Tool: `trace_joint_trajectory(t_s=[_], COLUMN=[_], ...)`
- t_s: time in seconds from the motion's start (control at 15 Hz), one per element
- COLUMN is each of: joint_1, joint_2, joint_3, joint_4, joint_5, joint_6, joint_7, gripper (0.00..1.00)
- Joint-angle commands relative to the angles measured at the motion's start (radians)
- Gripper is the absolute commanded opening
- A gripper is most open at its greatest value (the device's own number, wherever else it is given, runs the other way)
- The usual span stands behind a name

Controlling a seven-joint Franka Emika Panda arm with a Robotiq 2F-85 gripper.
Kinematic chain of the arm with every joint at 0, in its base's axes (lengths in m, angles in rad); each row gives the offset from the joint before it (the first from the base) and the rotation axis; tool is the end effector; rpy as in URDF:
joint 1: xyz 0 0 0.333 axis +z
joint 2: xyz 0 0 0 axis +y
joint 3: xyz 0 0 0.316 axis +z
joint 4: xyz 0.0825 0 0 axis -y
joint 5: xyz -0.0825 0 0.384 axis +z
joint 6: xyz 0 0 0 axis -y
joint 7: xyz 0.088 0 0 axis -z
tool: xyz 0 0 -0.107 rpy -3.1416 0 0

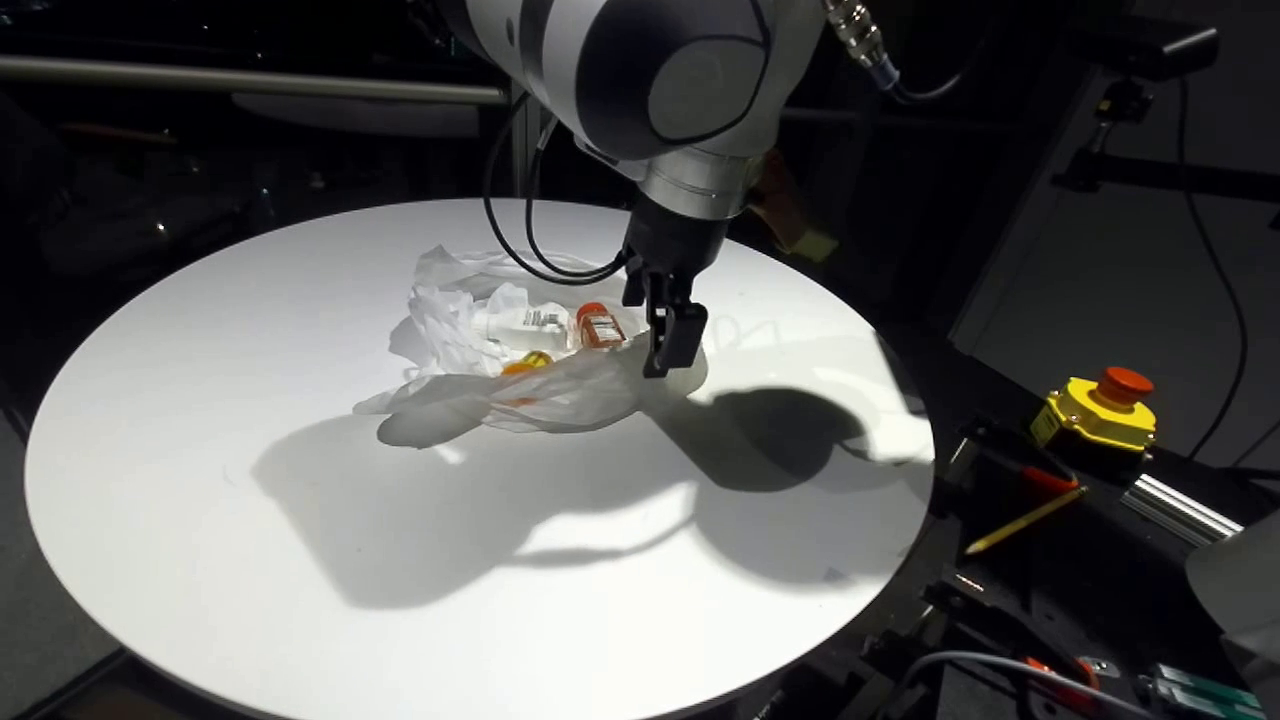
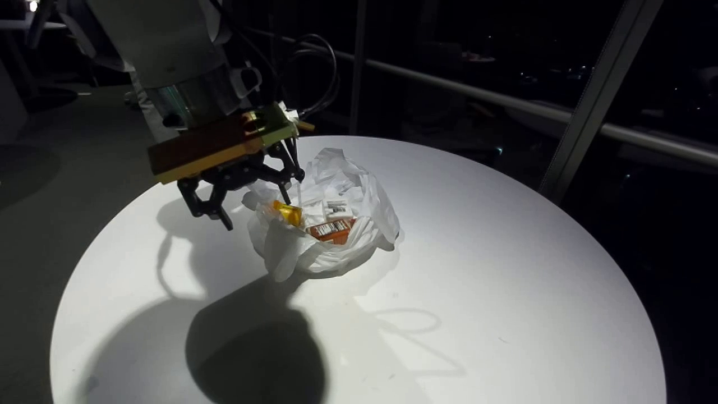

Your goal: Place the containers on the table inside the white plastic, pull up the plastic bag

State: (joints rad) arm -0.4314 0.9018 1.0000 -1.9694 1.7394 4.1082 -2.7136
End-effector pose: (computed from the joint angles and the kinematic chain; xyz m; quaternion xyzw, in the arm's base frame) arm 0.4894 0.1094 0.1933 0.8808 0.4465 0.0799 0.1357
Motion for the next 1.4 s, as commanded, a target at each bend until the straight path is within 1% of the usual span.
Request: trace_joint_trajectory(t_s=[0.0,0.27,0.33,0.4,0.47,0.53,0.6,0.67,0.73,0.8,0.87,1.0,1.07,1.13,1.27,1.33], joint_1=[0.055,0.119,0.224,0.247,0.178,0.206,0.202,0.300,0.218,0.235,0.229,0.231,0.228,0.223,0.236,0.333], joint_2=[0.038,0.079,-0.028,-0.029,0.049,0.039,0.032,-0.062,0.018,0.007,-0.002,0.013,0.012,0.005,0.023,-0.066], joint_3=[-0.041,-0.083,-0.221,-0.247,-0.158,-0.187,-0.181,-0.309,-0.207,-0.235,-0.229,-0.239,-0.237,-0.234,-0.248,-0.373], joint_4=[0.083,0.131,0.123,0.118,0.110,0.115,0.095,0.087,0.093,0.107,0.104,0.129,0.123,0.110,0.118,0.095], joint_5=[-0.098,-0.178,-0.081,-0.073,-0.151,-0.149,-0.150,-0.058,-0.147,-0.145,-0.141,-0.148,-0.143,-0.140,-0.149,-0.055], joint_6=[0.002,0.011,-0.111,-0.130,-0.060,-0.067,-0.071,-0.172,-0.082,-0.085,-0.080,-0.068,-0.064,-0.064,-0.050,-0.143], joint_7=[-0.035,-0.036,-0.035,-0.031,-0.032,-0.037,-0.037,-0.035,-0.027,-0.031,-0.033,-0.033,-0.033,-0.033,-0.032,-0.032], gripper=[1.00,1.00,0.99,0.98,0.97,0.98,0.89,0.72,0.68,0.60,0.50,0.36,0.27,0.21,0.06,0.01])
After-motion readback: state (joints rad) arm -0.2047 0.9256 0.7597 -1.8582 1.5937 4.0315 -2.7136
